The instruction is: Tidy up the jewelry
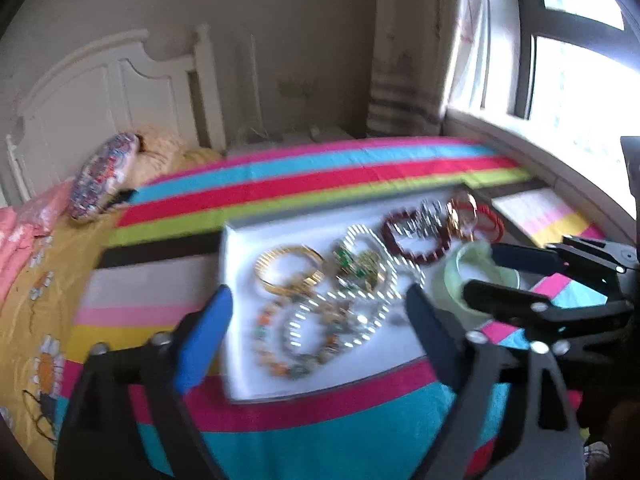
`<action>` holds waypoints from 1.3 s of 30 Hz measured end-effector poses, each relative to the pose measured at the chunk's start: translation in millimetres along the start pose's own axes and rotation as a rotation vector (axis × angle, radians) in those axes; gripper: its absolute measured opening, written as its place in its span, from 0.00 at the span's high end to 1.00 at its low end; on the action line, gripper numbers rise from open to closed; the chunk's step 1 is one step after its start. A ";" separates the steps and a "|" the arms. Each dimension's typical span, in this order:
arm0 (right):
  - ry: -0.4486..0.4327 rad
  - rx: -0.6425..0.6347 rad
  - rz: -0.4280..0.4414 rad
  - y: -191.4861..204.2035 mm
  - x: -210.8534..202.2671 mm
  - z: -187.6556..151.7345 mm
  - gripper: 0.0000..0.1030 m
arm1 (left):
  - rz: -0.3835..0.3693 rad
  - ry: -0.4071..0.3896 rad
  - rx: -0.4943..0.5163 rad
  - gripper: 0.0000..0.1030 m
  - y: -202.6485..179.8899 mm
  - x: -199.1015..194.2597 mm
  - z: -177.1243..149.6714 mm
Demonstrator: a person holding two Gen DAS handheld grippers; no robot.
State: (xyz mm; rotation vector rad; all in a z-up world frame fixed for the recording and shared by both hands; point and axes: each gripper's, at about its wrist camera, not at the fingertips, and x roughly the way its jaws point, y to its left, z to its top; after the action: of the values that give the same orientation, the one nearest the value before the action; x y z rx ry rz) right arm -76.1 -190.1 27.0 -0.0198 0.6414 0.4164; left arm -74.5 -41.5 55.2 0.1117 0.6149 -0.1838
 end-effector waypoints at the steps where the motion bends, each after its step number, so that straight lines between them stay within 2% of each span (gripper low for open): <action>1: -0.019 0.006 -0.004 -1.4 -7.9 1.7 0.46 | 0.029 -0.036 -0.009 0.05 7.2 -13.7 4.8; 2: -0.049 0.013 -0.011 -2.7 -19.8 4.1 0.42 | 0.060 -0.072 -0.018 0.02 14.0 -27.8 9.3; 5: -0.130 0.031 -0.036 -5.0 -50.1 6.3 0.19 | 0.098 -0.147 -0.039 0.02 27.9 -64.5 19.2; 6: -0.151 0.032 -0.042 -5.0 -57.6 5.3 0.16 | 0.109 -0.164 -0.048 0.02 29.6 -74.2 19.6; 9: -0.191 0.021 -0.078 -1.3 -72.8 -4.0 0.16 | 0.157 -0.194 -0.077 0.02 27.4 -91.2 11.5; 11: -0.206 0.029 -0.113 -0.6 -75.1 -13.6 0.16 | 0.220 -0.226 -0.076 0.02 16.6 -93.0 -0.9; 13: -0.202 0.064 -0.122 -4.3 -72.1 -21.7 0.16 | 0.241 -0.210 -0.058 0.02 4.3 -87.4 -11.1; 15: -0.186 0.092 -0.133 -5.3 -66.7 -30.4 0.16 | 0.220 -0.194 -0.047 0.02 -9.9 -79.8 -21.5; 19: -0.180 0.070 -0.195 -0.3 -57.4 -47.4 0.16 | 0.188 -0.190 -0.040 0.02 -24.1 -66.4 -36.7; 25: -0.239 0.041 -0.251 5.5 -60.0 -49.3 0.16 | 0.163 -0.171 -0.052 0.02 -27.1 -46.8 -53.6; 39: -0.239 0.030 -0.262 7.6 -61.2 -50.0 0.16 | 0.149 -0.192 -0.076 0.02 -22.2 -47.2 -58.8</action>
State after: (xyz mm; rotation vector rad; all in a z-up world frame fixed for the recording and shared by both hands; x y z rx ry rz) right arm -152.0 -213.2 23.4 -0.0250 0.4015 0.1522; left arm -150.0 -47.4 33.8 0.0653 0.4201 -0.0257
